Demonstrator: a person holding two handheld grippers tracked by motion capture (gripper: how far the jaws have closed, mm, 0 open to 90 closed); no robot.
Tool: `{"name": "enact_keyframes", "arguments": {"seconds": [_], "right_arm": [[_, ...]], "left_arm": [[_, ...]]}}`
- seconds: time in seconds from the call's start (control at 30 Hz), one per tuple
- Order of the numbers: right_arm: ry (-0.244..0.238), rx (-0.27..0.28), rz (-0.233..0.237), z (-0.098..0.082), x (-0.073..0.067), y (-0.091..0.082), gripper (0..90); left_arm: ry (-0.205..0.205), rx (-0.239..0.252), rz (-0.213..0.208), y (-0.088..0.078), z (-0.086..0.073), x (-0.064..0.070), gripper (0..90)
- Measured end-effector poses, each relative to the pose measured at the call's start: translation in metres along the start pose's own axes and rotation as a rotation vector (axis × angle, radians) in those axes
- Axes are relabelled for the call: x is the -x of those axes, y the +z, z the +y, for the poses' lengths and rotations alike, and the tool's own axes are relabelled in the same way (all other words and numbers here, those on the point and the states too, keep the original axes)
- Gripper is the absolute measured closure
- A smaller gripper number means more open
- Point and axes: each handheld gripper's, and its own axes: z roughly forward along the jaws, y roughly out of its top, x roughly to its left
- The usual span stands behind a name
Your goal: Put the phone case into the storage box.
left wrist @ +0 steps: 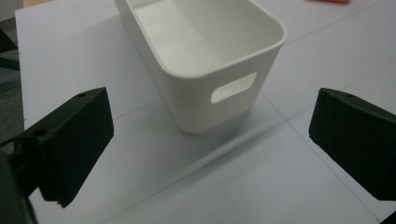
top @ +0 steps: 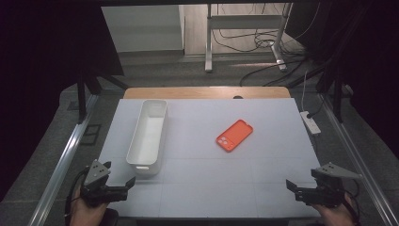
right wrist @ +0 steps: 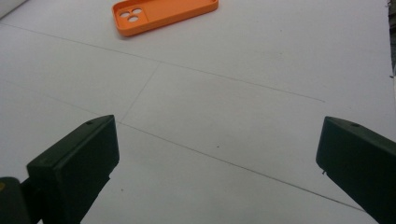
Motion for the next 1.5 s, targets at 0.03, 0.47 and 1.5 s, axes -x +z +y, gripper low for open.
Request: {"name": "enact_keyframes", "arguments": {"seconds": [0.03,0.47,1.5], "right_arm": [[0.0,-0.003,0.002,0.0,0.0,0.001,0.0],[-0.038,-0.019,0.022,0.001,-0.002,0.003,0.0],[-0.071,-0.032,0.08,0.016,-0.011,0.016,0.0]], "left_arm": [[-0.001,-0.001,-0.001,0.0,0.0,0.0,0.8],[-0.014,0.006,-0.018,-0.001,-0.001,-0.002,0.9],[-0.034,0.001,-0.033,0.0,-0.001,-0.005,2.1]]}}
